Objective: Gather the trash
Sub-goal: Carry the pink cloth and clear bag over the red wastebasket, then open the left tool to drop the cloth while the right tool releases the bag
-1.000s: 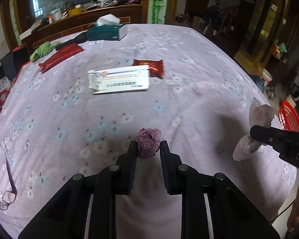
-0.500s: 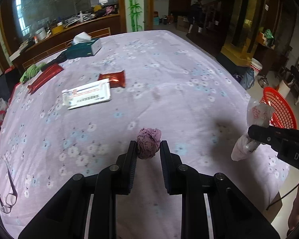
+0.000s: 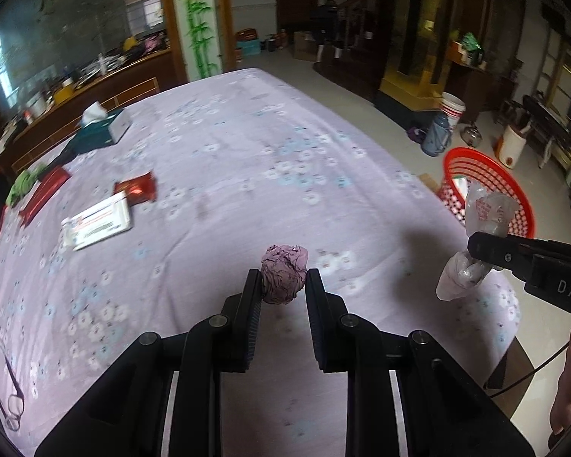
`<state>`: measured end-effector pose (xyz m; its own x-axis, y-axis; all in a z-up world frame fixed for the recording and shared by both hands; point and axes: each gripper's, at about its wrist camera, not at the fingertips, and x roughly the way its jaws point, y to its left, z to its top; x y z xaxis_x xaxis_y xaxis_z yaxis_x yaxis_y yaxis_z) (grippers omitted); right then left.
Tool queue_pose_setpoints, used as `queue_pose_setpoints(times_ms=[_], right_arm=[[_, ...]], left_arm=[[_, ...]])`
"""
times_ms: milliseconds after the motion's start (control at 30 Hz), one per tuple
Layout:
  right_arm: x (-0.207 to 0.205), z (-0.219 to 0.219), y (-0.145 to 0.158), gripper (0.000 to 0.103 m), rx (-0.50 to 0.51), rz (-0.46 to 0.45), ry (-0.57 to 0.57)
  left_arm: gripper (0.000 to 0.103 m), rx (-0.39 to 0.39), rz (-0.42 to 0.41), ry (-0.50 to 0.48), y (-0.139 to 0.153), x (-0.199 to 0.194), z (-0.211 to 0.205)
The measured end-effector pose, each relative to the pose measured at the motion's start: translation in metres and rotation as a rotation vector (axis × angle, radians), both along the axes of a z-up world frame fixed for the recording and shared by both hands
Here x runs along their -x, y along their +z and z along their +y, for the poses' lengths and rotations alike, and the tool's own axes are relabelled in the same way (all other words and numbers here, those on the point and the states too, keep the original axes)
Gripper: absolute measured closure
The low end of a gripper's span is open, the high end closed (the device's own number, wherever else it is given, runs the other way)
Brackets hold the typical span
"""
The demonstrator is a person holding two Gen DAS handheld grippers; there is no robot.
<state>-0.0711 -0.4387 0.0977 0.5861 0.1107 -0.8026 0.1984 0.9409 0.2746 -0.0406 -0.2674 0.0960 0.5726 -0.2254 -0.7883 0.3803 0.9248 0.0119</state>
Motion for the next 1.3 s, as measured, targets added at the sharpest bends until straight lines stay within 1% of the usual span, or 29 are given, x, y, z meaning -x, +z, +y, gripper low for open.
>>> queue_pose_setpoints(times_ms=[400,633,800,900,1000,1133,1167,1233,1300], right_arm=[[0.027,-0.071,0.009,0.075,-0.023,-0.026,-0.132],[0.039,-0.128,0.018,0.074,-0.026,-0.041,-0.239],[0.043,-0.172,0.024,0.074,-0.039,-0.044,-0.290],[0.042,-0.193,0.026,0.074,-0.038,-0.044,-0.307],[0.039,-0.212,0.028,0.074,-0.037,-0.046,-0.314],[0.030,-0.231,0.032,0.073,-0.015,-0.049,-0.306],[0.027,-0.234,0.033,0.073,-0.012,-0.048,-0.302],[0.018,-0.239,0.032,0.072,0.000,-0.042,-0.288],[0.004,-0.240,0.027,0.072,0.001,-0.029,-0.254]], left_arm=[[0.081,0.004,-0.010,-0.122,0.010,0.005,-0.068],[0.081,0.054,0.019,-0.228,0.019,0.007,-0.120],[0.081,0.086,0.029,-0.320,0.028,0.004,-0.171],[0.081,0.109,0.051,-0.380,0.028,-0.001,-0.202],[0.081,0.126,0.070,-0.418,0.026,-0.008,-0.229],[0.081,0.148,0.109,-0.441,0.018,-0.021,-0.256],[0.079,0.148,0.121,-0.441,0.016,-0.024,-0.261],[0.072,0.155,0.130,-0.433,0.013,-0.029,-0.266],[0.058,0.156,0.125,-0.419,0.013,-0.031,-0.269]])
